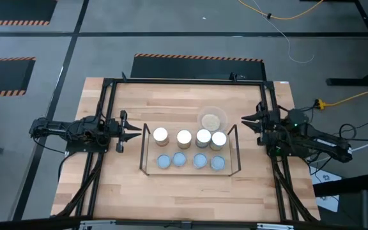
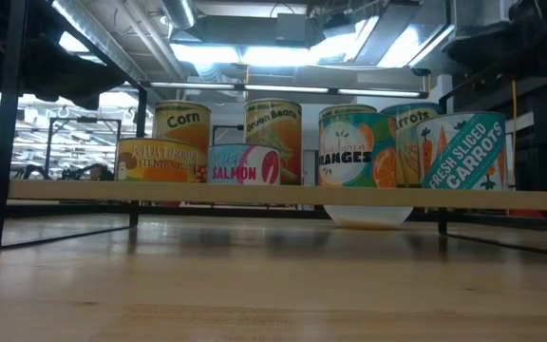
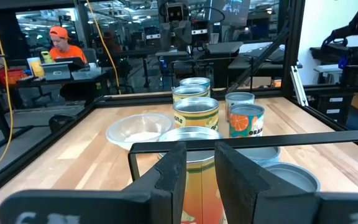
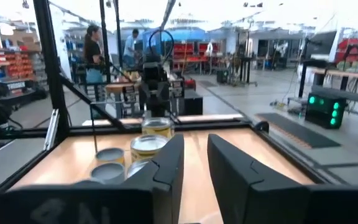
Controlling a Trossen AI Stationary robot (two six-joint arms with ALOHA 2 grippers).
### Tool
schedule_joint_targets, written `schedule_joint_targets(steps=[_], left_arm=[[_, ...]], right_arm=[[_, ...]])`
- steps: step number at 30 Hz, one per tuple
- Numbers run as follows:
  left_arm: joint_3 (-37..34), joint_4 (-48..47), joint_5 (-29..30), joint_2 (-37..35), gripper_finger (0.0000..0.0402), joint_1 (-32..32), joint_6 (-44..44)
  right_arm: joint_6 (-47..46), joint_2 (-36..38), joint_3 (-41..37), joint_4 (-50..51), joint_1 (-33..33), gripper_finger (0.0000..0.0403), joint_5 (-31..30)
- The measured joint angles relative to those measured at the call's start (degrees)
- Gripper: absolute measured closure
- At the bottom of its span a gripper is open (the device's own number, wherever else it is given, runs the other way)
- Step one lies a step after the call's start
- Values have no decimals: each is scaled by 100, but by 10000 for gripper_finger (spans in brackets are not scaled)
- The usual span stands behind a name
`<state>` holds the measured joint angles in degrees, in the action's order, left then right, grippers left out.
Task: Pick and place cans onto a shelf
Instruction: Return to Home Position
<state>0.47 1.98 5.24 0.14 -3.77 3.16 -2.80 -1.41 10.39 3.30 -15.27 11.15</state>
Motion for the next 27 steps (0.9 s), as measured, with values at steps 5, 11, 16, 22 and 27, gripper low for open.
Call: schedule_joint_targets(steps=[5,11,16,22,27], left_arm=[[0,0,2,0,324,-1,0],[0,2,2,0,324,0,0],[0,7,2,1,324,-1,0],[0,9,2,0,324,-2,0],[0,9,2,1,324,0,-3]], right_arm=[[15,34,-548,-744,0,325,-32],[-335,19,-1001,-1253,16,325,-33],[-445,0,-1001,-1254,219,325,-58],[-312,-9,-1001,-1137,743,325,-574],[174,-9,-1001,-903,1061,325,-1264]])
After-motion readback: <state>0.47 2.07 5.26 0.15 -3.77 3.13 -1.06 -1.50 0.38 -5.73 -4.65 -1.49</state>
